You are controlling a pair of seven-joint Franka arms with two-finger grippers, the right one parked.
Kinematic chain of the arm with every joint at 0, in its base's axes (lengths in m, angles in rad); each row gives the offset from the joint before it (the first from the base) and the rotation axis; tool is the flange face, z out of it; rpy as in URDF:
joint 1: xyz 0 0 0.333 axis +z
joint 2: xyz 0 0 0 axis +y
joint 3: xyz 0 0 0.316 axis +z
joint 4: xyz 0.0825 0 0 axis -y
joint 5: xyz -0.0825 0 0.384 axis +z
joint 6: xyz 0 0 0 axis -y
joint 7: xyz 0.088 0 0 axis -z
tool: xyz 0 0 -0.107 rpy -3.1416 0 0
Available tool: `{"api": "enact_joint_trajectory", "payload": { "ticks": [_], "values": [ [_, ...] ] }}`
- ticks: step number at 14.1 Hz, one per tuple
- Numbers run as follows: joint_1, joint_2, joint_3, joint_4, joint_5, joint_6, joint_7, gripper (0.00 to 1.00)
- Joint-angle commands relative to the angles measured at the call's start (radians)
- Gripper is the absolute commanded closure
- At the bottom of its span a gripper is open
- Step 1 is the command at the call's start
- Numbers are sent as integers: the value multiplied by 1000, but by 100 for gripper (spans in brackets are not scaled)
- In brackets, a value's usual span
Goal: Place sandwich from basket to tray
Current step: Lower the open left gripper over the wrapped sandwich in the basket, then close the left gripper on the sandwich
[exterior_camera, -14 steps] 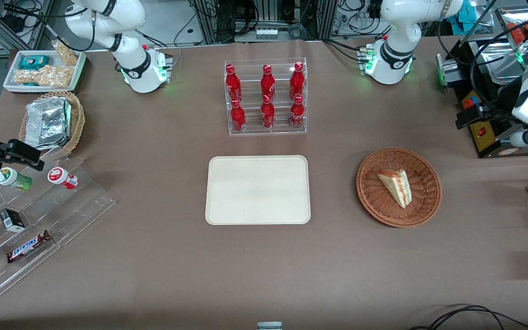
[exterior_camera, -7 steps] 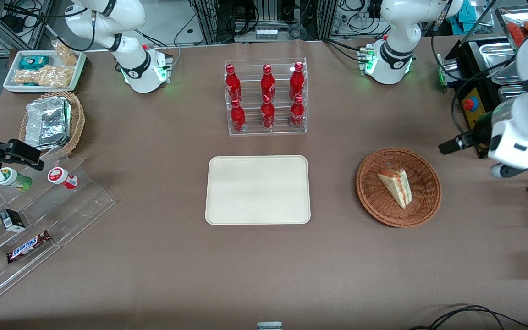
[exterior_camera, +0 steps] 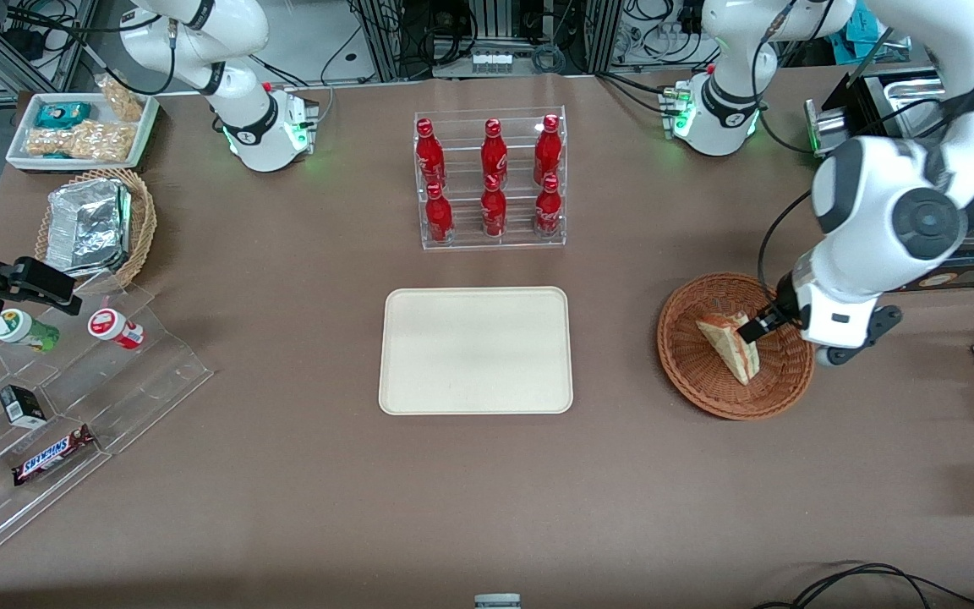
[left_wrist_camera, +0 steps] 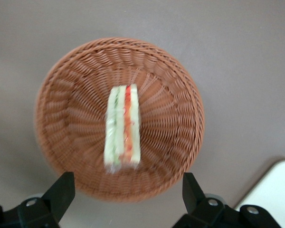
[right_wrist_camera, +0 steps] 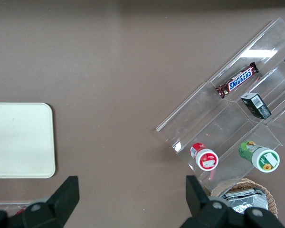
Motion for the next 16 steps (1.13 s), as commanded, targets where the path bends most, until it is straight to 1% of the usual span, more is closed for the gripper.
{"api": "enact_joint_trajectory", "payload": {
  "ticks": [1, 2, 7, 14, 15, 16],
  "values": [
    [2, -9, 0, -172, 16, 247, -21, 0],
    [2, 9, 2, -183, 16, 276, -21, 0],
    [7, 71, 5, -183, 14, 305, -21, 0],
    [11, 132, 10, -175, 11, 305, -56, 0],
    [11, 135, 10, -174, 8, 305, -61, 7],
    [11, 132, 10, -172, 6, 304, -78, 39]
  ]
}}
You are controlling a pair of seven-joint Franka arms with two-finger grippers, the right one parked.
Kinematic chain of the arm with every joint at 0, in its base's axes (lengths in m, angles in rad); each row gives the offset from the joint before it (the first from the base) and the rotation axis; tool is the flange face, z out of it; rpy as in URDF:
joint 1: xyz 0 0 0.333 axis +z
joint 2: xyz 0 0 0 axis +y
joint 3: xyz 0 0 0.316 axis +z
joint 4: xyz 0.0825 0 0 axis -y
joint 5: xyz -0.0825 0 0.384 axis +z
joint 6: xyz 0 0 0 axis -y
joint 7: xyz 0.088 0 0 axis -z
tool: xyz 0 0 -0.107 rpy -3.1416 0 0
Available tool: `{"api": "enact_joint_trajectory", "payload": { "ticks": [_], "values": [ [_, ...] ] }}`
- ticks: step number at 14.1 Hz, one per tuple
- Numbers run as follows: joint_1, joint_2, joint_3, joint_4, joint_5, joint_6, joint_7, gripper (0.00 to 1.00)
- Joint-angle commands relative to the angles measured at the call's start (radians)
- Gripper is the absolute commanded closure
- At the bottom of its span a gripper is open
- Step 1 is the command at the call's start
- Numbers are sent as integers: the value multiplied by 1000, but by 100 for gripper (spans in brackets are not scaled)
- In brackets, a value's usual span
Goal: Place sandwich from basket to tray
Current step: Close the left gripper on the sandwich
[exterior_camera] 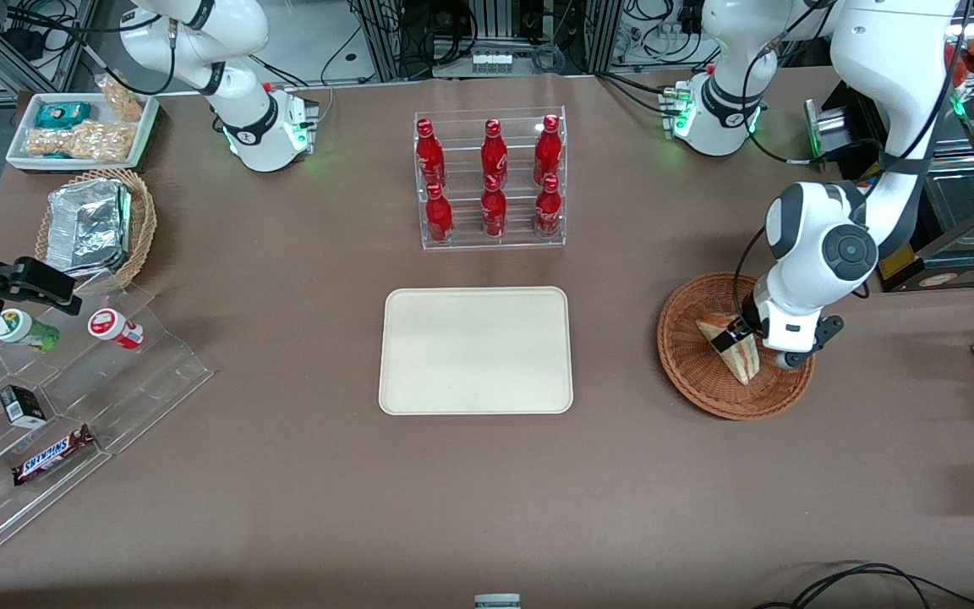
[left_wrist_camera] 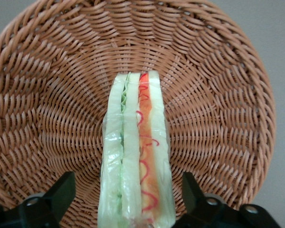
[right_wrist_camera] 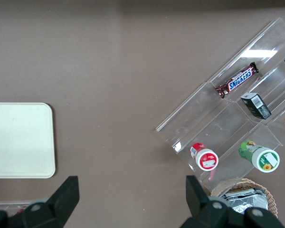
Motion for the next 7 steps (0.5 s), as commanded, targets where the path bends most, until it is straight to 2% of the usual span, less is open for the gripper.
{"api": "enact_joint_trajectory", "payload": {
  "ticks": [1, 3, 7],
  "values": [
    [3, 9, -2, 16, 7, 12, -65, 67],
    [2, 9, -2, 33, 8, 6, -110, 92],
    [2, -14, -2, 82, 14, -60, -104, 96]
  ]
}}
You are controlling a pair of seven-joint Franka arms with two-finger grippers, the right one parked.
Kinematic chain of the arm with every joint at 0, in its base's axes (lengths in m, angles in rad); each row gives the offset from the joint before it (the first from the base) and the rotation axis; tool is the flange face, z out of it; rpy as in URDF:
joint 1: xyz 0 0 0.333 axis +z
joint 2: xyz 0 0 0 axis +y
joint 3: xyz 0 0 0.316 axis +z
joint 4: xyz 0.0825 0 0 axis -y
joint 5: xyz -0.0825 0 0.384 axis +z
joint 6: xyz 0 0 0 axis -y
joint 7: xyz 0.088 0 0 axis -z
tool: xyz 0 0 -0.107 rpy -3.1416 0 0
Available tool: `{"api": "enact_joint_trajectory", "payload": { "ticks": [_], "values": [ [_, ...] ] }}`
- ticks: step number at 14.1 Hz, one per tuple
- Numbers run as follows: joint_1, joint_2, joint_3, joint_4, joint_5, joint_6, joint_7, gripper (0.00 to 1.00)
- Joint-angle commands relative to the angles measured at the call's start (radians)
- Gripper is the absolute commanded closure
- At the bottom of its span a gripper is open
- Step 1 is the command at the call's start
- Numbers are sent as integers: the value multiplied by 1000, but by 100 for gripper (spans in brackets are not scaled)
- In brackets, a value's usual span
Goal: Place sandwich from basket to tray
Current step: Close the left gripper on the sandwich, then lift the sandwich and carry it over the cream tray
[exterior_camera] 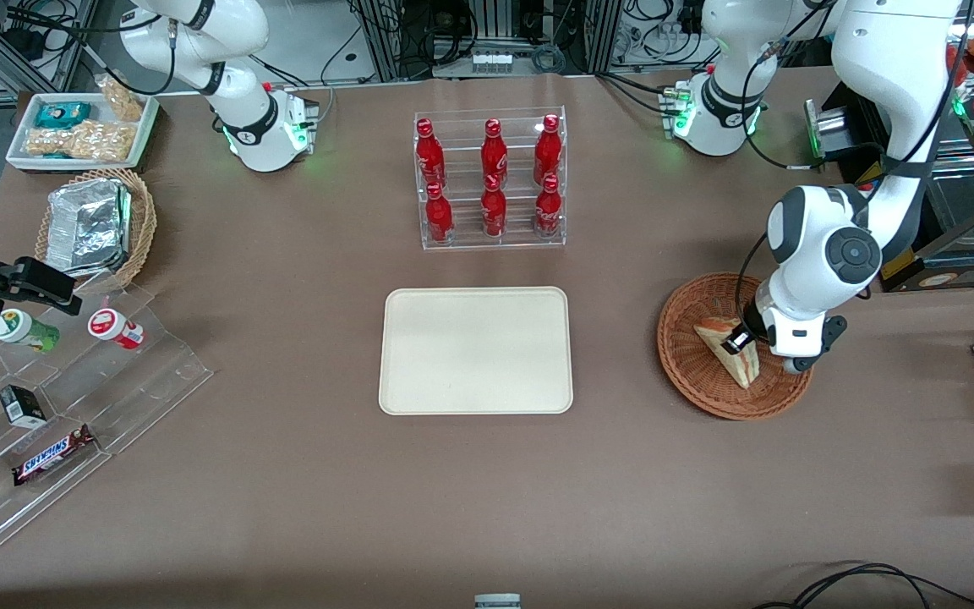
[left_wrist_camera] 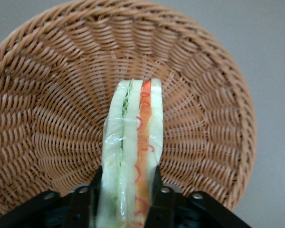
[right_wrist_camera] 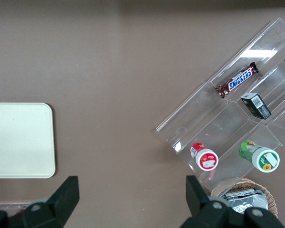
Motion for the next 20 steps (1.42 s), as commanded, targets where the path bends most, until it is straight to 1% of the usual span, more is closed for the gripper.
{"api": "enact_joint_trajectory", "payload": {
  "ticks": [1, 3, 5, 7, 8, 9, 11, 14, 16, 18, 19, 20],
  "values": [
    [2, -33, -2, 55, 16, -93, -17, 96],
    [-1, -69, -3, 117, 14, -211, -17, 96],
    [-29, -74, -22, 225, 16, -354, -18, 96],
    [-94, -64, -32, 332, 13, -499, 3, 96],
    [-137, -58, -37, 368, 8, -544, 28, 96],
    [-203, -31, -40, 398, 2, -554, 36, 96],
    [-333, 47, -39, 460, 13, -535, 30, 96],
    [-456, 188, -40, 579, 7, -529, 36, 94],
    [-573, 315, -45, 717, -2, -523, 1, 91],
    [-625, 429, -45, 835, 7, -499, -59, 90],
    [-656, 466, -42, 868, 11, -483, -62, 88],
    [-679, 501, -39, 888, 20, -459, -63, 83]
  ]
}}
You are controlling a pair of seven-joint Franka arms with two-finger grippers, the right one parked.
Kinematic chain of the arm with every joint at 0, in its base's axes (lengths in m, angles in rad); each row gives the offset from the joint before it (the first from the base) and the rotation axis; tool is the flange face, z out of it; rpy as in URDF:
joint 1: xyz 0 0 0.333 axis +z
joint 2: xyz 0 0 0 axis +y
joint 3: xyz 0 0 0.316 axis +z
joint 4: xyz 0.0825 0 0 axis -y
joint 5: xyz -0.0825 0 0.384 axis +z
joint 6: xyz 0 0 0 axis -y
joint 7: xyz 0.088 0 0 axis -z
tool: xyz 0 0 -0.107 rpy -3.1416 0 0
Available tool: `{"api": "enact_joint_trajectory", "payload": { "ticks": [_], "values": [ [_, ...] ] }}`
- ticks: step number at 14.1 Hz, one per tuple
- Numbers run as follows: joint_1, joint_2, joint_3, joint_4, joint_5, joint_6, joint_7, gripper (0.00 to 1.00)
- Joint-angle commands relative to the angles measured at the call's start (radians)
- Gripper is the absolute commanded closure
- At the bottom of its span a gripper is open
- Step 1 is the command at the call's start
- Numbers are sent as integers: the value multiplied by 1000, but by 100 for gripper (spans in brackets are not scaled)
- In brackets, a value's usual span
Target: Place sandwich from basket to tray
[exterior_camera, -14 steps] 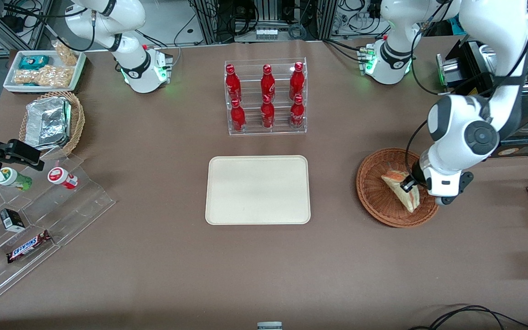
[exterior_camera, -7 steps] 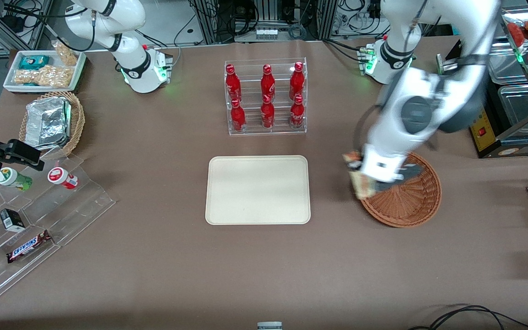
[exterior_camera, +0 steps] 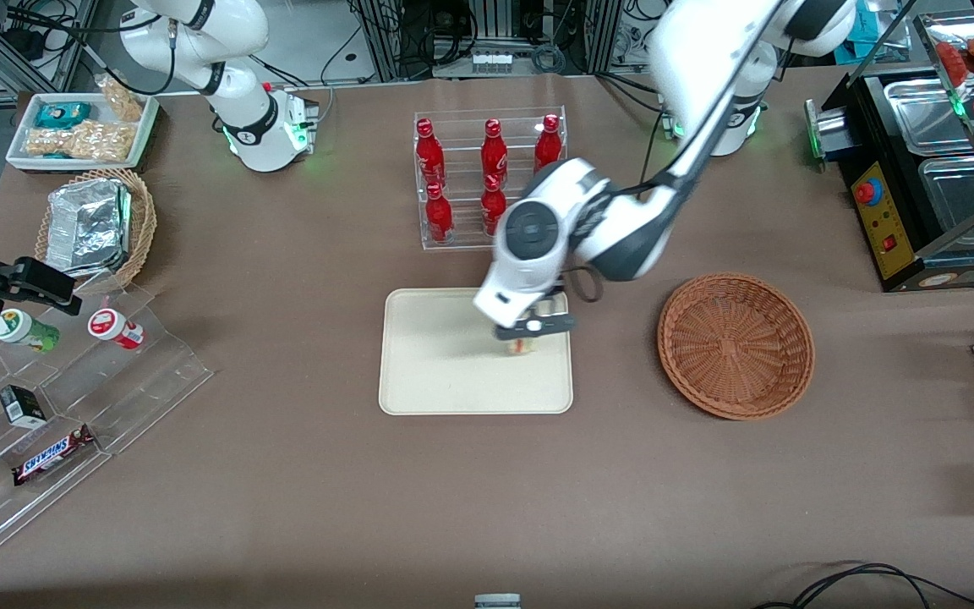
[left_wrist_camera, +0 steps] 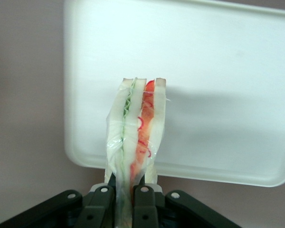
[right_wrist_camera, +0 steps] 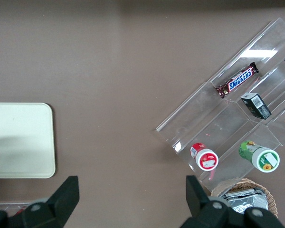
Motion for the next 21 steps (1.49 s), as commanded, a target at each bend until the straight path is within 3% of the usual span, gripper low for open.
{"api": "enact_joint_trajectory", "payload": {
  "ticks": [1, 3, 5, 7, 9, 14, 18, 21],
  "values": [
    [-60, 132, 15, 151, 47, 32, -20, 74],
    [-75, 177, 15, 192, 73, 47, -28, 51],
    [-77, 182, 15, 192, 74, 47, -28, 43],
    [-75, 180, 17, 191, 75, 47, -28, 27],
    [-72, 156, 33, 194, 89, 28, -40, 0],
    [-63, -37, 106, 188, 87, -205, -57, 0],
    [-64, -269, 300, 53, -70, -361, 140, 0],
    [-64, -389, 452, 44, -103, -600, 269, 0]
  ]
}}
